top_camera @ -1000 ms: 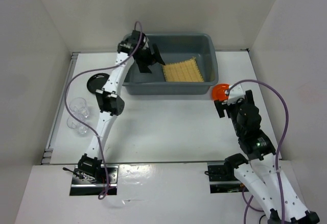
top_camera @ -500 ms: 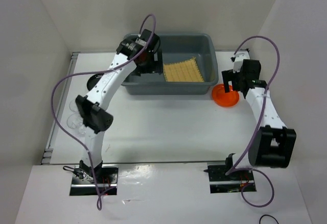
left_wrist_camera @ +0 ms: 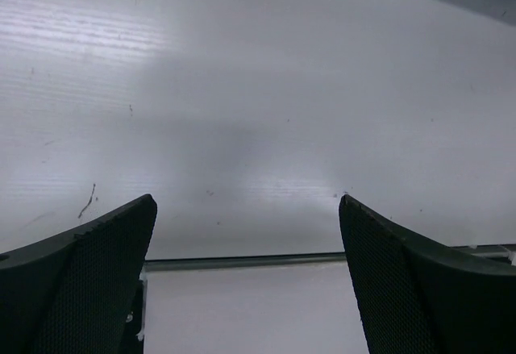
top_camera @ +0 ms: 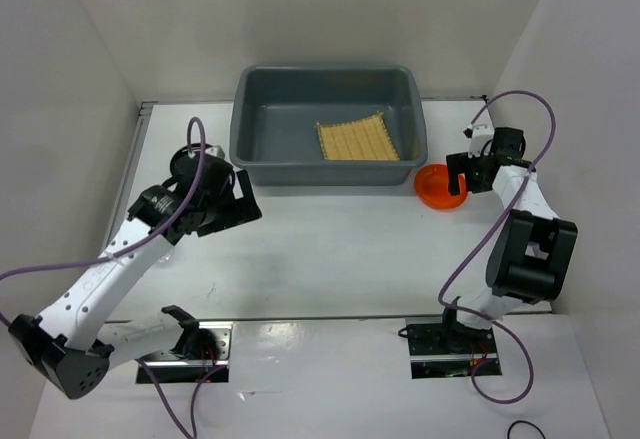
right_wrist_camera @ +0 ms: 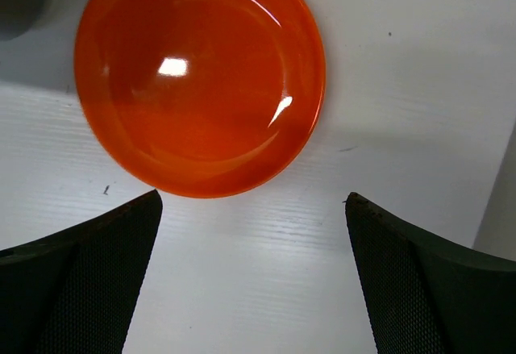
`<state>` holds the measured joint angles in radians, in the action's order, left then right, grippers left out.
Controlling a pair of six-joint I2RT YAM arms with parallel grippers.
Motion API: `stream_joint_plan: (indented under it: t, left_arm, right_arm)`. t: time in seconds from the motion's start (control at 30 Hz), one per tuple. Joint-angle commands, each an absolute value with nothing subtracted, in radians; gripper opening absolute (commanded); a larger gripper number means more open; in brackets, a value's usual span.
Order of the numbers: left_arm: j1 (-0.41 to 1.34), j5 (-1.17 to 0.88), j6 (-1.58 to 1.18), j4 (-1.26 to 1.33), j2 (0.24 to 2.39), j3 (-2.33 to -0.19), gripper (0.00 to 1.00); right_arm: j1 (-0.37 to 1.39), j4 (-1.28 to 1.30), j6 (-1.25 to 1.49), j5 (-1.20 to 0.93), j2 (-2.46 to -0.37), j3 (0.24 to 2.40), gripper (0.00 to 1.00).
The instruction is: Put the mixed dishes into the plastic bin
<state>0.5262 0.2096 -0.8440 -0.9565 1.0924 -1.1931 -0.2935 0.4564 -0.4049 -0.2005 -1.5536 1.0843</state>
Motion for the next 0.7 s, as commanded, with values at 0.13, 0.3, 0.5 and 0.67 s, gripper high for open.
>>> stream_joint_plan:
  t: [0.13,0.3,0.5,0.67]
  left_arm:
    - [0.535,0.158,-0.936,-0.965,0.960,-1.112,1.00]
    - [0.535,0.149,-0.936,-0.988,0.940,-1.112,1.00]
    - [0.535,0.130,-0.956,-0.988,0.940,-1.112,1.00]
    - [0.535,0.130,-0.976,-0.988,0.940,-1.112,1.00]
  right_arm:
    - [-0.442,0.572,-0.405,-0.442,-1.900,1.316,0.97]
    - [-0.453,0.538,-0.376,-0.474,-1.950,1.316,0.97]
    - [-0.462,0.592,-0.356,-0.596,-2.085,1.359,0.82]
    - [-0.462,0.632,-0.356,-0.683,-2.160,1.368,0.58]
